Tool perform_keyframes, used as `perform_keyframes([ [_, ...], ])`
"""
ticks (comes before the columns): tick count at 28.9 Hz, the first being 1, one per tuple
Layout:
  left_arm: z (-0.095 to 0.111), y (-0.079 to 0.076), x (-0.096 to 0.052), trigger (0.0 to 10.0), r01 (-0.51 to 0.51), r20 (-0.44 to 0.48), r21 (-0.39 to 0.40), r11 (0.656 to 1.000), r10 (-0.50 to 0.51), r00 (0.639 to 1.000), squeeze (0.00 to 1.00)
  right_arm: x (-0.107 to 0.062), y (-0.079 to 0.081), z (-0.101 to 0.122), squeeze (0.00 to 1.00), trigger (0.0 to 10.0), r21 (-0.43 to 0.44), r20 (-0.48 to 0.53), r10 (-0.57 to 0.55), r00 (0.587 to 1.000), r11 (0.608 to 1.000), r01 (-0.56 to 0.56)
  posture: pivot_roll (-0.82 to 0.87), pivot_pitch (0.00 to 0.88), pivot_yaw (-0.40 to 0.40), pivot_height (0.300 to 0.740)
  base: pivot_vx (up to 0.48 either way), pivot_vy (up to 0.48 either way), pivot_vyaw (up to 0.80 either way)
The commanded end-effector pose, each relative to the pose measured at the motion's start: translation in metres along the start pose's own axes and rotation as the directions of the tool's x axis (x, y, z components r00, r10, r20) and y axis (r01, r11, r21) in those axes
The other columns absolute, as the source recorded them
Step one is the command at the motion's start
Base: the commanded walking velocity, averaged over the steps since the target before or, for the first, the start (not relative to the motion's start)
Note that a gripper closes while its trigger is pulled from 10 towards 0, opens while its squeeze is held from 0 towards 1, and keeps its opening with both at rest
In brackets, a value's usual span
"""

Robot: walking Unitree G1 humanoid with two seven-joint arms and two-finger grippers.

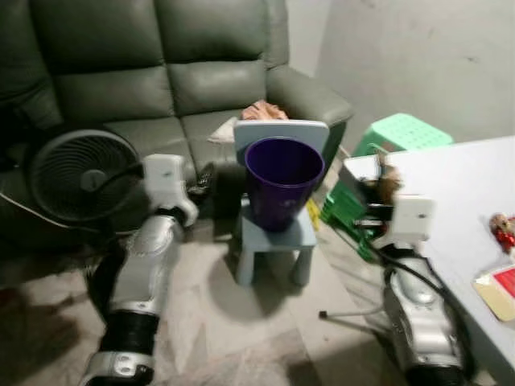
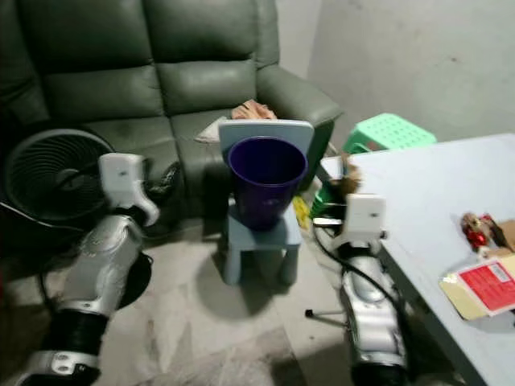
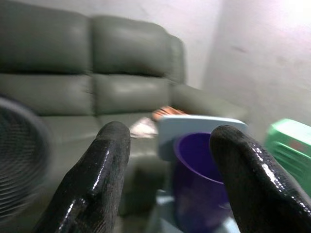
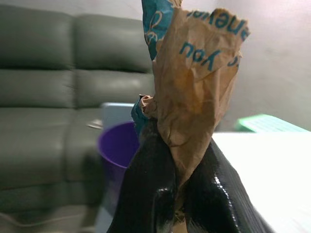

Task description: Picking trash to rubbish bin

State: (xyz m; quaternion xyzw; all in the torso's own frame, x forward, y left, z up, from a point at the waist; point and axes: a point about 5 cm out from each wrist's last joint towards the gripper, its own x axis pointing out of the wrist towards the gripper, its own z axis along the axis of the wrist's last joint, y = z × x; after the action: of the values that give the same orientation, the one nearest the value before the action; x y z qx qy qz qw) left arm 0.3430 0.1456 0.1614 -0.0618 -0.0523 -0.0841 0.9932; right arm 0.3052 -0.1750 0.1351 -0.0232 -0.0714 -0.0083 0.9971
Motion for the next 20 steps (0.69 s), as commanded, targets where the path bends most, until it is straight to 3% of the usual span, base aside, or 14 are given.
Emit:
perform_keyframes([
  [1,0.0010,-0.0098,0.0009,10.0,0.029,0.007,-0.029,0.999,-0.029,1.000,0.00,0.0008,-0.0064,-0.0009,0.00,10.0,-0.011,-0.004,-0.008,1.000,1.000,0.008,0.02,0.000,-0.092,0.740,0.000,0.000,0.80],
  [9,-0.0028,-0.0098,0.0005,10.0,0.009,-0.015,0.005,1.000,-0.009,1.000,0.00,0.0018,-0.0064,0.0001,0.00,10.0,-0.003,0.009,0.004,1.000,1.000,-0.004,0.02,0.000,-0.098,0.740,0.000,0.000,0.71],
  [11,-0.0045,-0.0118,-0.0001,10.0,0.017,-0.021,0.012,1.000,-0.017,1.000,0.00,0.0018,-0.0061,0.0026,0.00,10.0,0.033,0.027,0.017,1.000,0.999,-0.017,0.01,0.000,-0.099,0.740,0.000,0.000,0.00],
  [20,-0.0049,-0.0141,-0.0002,10.0,0.032,-0.025,0.015,0.999,-0.032,0.999,0.00,0.0010,-0.0062,0.0030,0.00,10.0,0.038,0.031,0.033,0.999,0.999,-0.034,0.01,0.000,-0.099,0.740,0.000,0.000,0.00],
])
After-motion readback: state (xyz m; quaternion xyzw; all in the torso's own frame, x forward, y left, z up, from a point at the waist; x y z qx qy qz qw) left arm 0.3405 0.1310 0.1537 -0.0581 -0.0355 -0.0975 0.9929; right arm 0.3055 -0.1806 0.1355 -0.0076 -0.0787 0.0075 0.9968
